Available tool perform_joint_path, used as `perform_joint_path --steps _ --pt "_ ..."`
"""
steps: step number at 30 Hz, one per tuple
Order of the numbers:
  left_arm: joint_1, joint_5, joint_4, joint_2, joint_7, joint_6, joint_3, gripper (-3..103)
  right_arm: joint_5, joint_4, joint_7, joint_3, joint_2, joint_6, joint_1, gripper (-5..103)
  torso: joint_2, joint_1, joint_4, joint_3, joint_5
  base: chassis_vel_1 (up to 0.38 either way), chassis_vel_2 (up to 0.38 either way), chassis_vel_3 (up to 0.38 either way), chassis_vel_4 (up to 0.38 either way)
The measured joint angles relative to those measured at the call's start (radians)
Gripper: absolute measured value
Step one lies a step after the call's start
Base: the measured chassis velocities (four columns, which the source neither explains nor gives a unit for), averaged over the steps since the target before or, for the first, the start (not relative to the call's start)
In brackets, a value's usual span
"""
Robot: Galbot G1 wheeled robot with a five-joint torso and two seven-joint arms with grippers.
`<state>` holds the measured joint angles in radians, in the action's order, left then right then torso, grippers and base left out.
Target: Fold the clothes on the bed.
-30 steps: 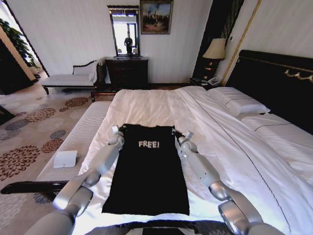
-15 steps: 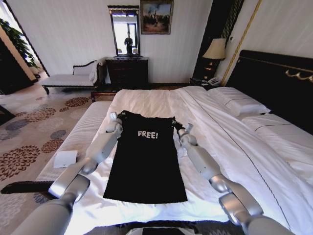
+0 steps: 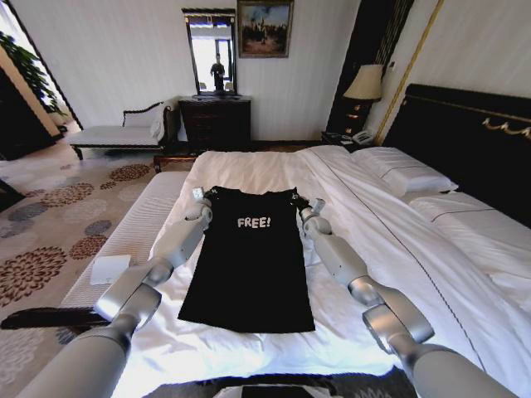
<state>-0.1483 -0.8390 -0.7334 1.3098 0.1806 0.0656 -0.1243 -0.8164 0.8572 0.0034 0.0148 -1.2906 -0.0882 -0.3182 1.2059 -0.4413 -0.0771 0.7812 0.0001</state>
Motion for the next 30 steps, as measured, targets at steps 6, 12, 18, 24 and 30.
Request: perform_joint_path --steps 6,12,18,24,30 --pt "-0.082 0.043 -0.053 0.012 0.027 -0.030 0.054 1 0.052 0.033 -0.016 -0.001 -0.003 -0.044 -0.083 1 0.000 0.000 -0.0002 0.000 0.0000 0.000 0.000 0.000 0.000" --pt "-0.151 0.059 -0.147 -0.018 0.057 -0.038 0.087 1 0.125 0.105 0.010 0.015 0.002 -0.045 -0.153 1 0.000 0.000 -0.0001 0.000 -0.0003 0.000 0.000 0.000 0.000" --pt "-0.280 0.090 -0.326 -0.089 0.066 -0.065 0.111 1 0.173 0.230 0.039 0.046 0.027 -0.047 -0.239 1 0.000 0.000 0.0003 0.000 -0.0002 0.000 0.000 0.000 0.000" --pt "-0.378 0.131 -0.438 -0.127 0.076 -0.093 0.120 1 0.224 0.359 0.053 0.088 0.057 -0.059 -0.350 1 0.000 0.000 -0.0003 0.000 -0.0002 0.000 0.000 0.000 0.000" --pt "-0.455 0.145 -0.536 -0.166 0.085 -0.103 0.125 1 0.279 0.443 0.068 0.104 0.046 -0.081 -0.457 1 0.000 0.000 0.0003 0.000 -0.0002 0.000 0.000 0.000 0.000"
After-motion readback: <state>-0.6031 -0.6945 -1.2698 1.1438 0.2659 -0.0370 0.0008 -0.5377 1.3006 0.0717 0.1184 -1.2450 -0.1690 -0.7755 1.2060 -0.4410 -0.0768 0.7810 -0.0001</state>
